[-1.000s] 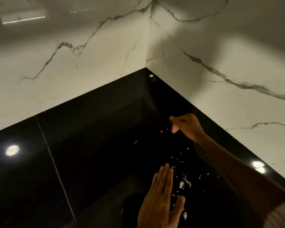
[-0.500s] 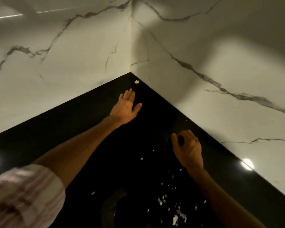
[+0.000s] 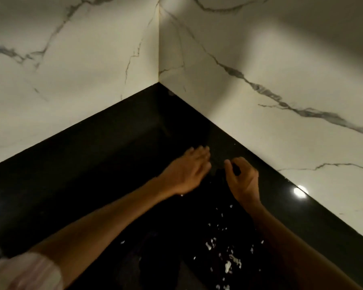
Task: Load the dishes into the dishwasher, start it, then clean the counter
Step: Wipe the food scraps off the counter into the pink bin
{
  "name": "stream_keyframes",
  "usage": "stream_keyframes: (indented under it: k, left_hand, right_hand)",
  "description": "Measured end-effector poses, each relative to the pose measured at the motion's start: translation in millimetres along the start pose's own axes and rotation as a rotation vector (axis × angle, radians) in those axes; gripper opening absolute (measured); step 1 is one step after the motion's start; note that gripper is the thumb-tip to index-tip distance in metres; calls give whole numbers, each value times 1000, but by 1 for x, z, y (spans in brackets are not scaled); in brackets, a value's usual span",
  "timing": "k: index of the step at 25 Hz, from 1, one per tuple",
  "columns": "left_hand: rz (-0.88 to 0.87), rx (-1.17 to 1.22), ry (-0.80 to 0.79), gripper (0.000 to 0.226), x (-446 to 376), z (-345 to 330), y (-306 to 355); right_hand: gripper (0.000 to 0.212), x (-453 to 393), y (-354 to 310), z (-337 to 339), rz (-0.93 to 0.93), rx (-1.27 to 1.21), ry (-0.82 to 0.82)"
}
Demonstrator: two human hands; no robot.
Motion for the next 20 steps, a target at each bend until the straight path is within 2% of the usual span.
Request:
stream_keyframes:
  k: [2,4,5,7,9,10,12,14,17,20]
  left_hand:
    - [-95,87,-53,56,58,-17,40]
    - [19,196,80,61,112,-4,38]
    - [128,219,210,63,139,6,24]
    - [460,161,386,70,203,13,-19]
    - [722,12,344,77,255,9,-48]
    - [754,-86,298,77,262,2,-52]
    - [636,-164,250,74,240,-14,-38]
    - [447,-124,217,69,203,-33,1]
    - [233,-92,144,62,199,-64,62]
    - [85,-44,148,57,254,-86,111]
  right_hand:
    - [22,-4,2,8,-98,-116,9]
    - [13,-12,1,12,-95,-133,-34]
    - [16,-19,5,13,-86,-86,-76]
    - [39,-29,13,9,-88,57,-241]
    - [55,-19,7,-11,50,257,-448]
    - [59,-4,-6,-25,166,332,-546]
    - [61,40,-39,-48,372,373,-702]
    - [61,85,-60,-50,475,357,-775]
    - [72,146,-70,-11,436,259,-828]
    - [57,201,-58,43,326,104,-924]
Point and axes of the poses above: each hand's wrist, its own x-axis away from the middle knuckle, its own z-axis out of the back of the hand, y = z × x, the point moved 4 cm from there along -x, towards the middle knuckle, and after that the axes turned 1 degree about -y, right-handed, at the moved point
